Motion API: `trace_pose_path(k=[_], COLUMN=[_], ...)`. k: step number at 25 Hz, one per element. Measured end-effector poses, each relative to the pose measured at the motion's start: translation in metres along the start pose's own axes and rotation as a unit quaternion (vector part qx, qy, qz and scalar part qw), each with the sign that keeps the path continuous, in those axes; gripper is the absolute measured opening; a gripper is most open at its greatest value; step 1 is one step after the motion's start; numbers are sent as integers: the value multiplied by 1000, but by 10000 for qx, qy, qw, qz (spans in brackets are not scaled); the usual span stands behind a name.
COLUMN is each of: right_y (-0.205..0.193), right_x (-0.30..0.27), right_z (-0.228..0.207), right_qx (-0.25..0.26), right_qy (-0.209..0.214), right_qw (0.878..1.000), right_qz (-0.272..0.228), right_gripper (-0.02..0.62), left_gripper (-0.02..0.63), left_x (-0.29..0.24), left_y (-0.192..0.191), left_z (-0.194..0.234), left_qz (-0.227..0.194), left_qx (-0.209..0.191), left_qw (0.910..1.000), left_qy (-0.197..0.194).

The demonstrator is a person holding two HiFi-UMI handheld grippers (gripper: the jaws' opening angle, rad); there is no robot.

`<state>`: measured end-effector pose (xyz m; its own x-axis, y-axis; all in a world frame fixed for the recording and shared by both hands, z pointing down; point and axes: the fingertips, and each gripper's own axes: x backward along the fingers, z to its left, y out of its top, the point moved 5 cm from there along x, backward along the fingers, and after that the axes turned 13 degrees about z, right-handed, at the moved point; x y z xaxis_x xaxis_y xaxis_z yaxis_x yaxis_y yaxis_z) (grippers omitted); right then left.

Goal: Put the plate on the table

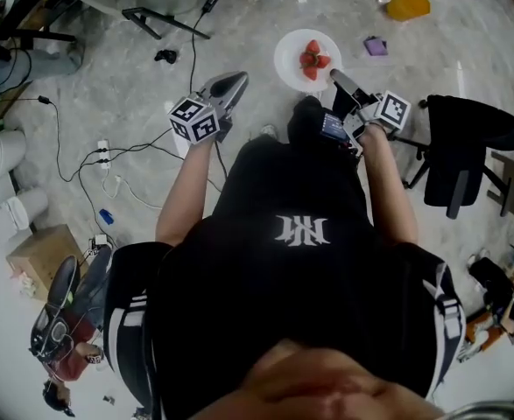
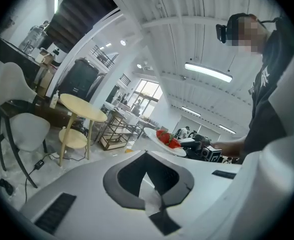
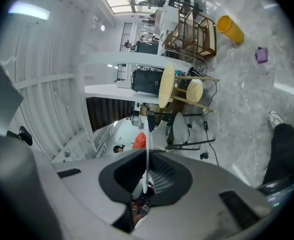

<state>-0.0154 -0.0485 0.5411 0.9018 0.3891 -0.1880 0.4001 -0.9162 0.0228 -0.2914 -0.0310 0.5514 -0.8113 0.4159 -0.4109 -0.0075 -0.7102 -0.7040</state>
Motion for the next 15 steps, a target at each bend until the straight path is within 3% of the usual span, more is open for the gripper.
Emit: trace_pose_path(k=[3, 5, 7, 15], right_y=[-190, -267, -266, -135], right_x=[113, 153, 153, 134], right_z=[-4, -9, -13, -14], right_qx=[-138, -226, -224, -22], right_qy=[61, 135, 184, 440], right_qw=[9993, 9985, 9985, 9986], right_qz=[-342, -479, -460, -286], right_gripper=[15, 15, 15, 15], left_gripper=[11, 11, 11, 11], left_x=[73, 104, 104, 23], left_y=[-124, -176, -178, -98], left_z=[-147, -202, -206, -166], left_qz=[235, 391, 456, 439], left_qx=[-96, -153, -174, -374], left_qw=[9994, 9987, 9985, 9983], left_qy=[-226, -285, -232, -28])
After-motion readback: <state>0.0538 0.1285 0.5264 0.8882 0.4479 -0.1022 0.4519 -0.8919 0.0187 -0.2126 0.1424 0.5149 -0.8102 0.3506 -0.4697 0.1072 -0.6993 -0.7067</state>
